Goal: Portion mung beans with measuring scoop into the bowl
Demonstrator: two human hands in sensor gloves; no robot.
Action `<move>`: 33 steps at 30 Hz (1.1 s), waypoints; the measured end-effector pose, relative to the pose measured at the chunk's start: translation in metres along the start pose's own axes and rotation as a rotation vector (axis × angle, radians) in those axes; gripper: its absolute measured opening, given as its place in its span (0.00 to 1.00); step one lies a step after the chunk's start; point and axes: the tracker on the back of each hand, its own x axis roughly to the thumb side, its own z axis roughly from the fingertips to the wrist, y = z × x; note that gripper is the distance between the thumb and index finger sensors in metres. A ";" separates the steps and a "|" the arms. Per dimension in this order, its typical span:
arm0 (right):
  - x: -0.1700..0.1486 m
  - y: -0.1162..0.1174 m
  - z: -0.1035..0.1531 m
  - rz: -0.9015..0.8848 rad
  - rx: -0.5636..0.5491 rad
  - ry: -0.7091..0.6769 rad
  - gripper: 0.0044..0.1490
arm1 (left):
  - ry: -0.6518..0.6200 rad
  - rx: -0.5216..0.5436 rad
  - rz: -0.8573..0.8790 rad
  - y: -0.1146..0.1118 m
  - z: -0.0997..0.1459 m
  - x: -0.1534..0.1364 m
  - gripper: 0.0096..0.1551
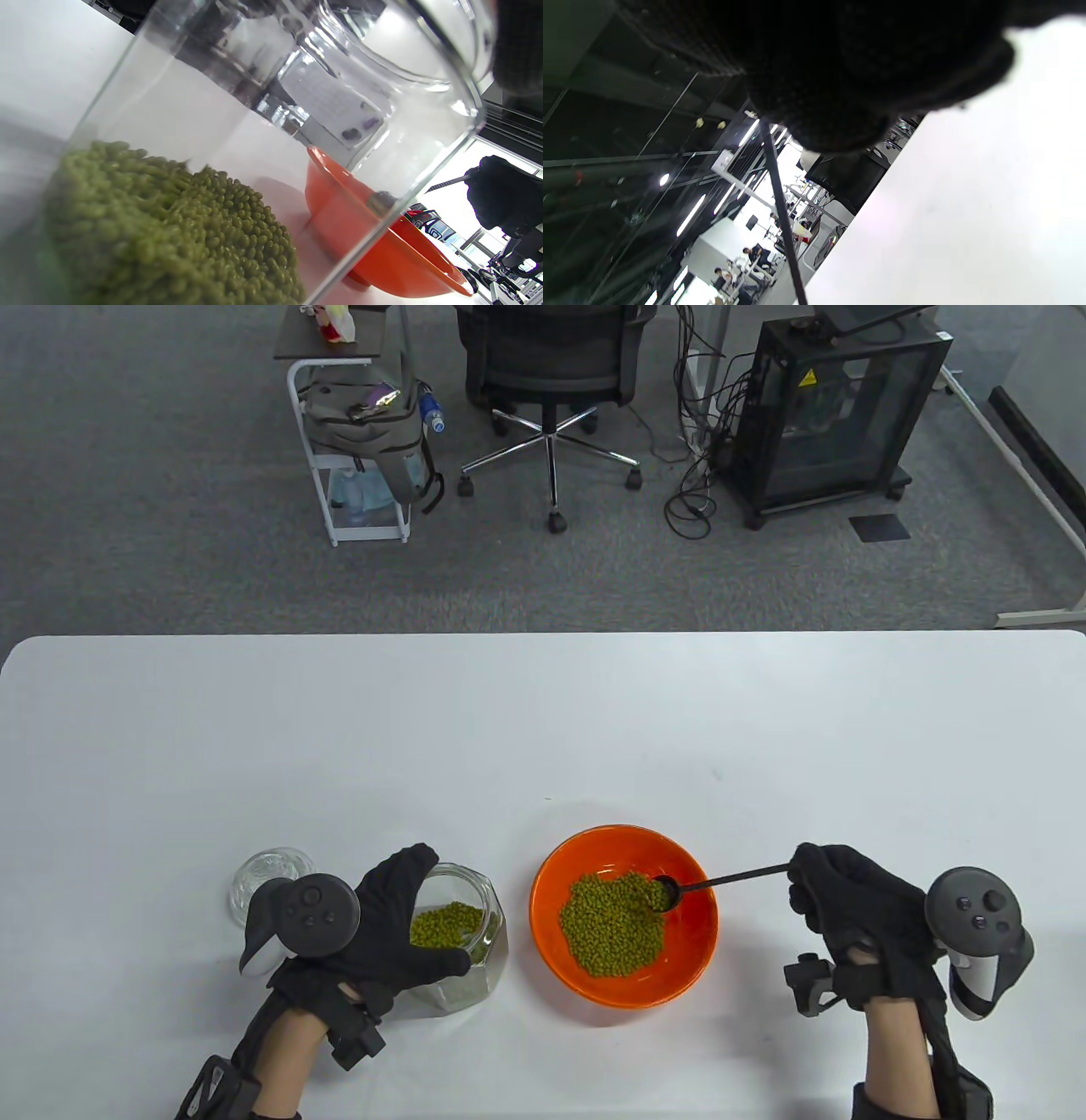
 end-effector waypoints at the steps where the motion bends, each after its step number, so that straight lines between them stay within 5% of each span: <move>1: 0.003 0.002 0.001 0.017 -0.013 -0.016 0.27 | 0.000 0.000 0.000 0.000 0.000 0.000 0.78; 25: 0.072 0.035 0.040 0.421 -0.004 -0.509 0.27 | 0.003 0.004 -0.004 0.000 -0.001 -0.001 0.78; 33: 0.081 0.040 0.048 0.404 -0.011 -0.617 0.27 | 0.005 0.003 -0.023 0.000 0.000 -0.001 0.77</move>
